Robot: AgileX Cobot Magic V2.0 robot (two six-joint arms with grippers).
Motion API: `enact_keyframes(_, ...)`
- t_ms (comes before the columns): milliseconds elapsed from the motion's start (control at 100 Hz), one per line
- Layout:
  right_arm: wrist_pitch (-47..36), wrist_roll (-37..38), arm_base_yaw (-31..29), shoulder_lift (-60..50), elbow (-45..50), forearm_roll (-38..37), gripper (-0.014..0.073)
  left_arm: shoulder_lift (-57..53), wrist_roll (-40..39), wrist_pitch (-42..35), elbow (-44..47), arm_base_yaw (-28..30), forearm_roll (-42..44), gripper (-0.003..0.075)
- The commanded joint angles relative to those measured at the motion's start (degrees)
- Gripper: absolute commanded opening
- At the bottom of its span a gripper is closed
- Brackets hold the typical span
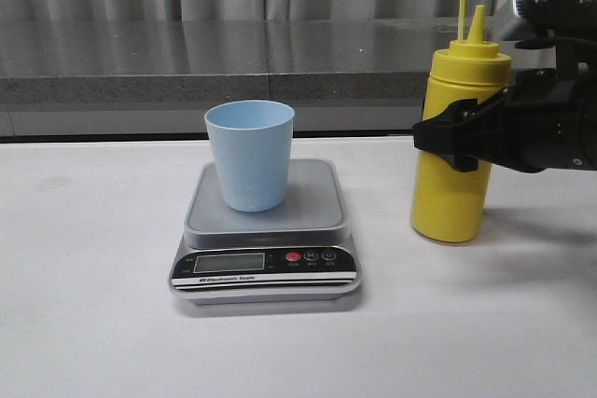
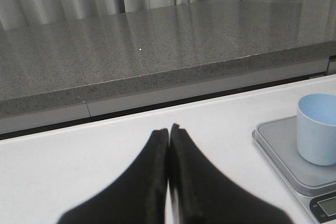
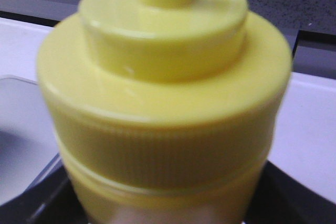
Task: Pour seasoning into cup on scale with both arms
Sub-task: 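Lift the yellow bottle with the right gripper above the table, then tilt the bottle nozzle-down toward the cup with the right gripper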
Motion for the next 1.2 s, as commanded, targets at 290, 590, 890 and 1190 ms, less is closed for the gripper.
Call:
enact_keyframes(290,-11.1,-0.6,0.0,-3.1,-1.4,-4.4,0.0123,0.4,-0.2,-5.1,-1.5,0.1,0.0,-0.0018)
enact_keyframes(590,11.3,-0.6,0.2,-12.9,-7.8,-15.2,0.012,0.4,-0.2,-5.1,-1.5,0.1,0.0,-0.0018)
enact_keyframes(890,44.6,-0.6,7.0,-17.2,-21.4,-29.4,0.012,0.4,-0.2,-5.1,-1.5,0.1,0.0,-0.0018)
enact_keyframes(1190,60.7,-0.6,15.3,-15.2,-29.6,-39.8,0.012,0.4,-0.2,-5.1,-1.5,0.1,0.0,-0.0018)
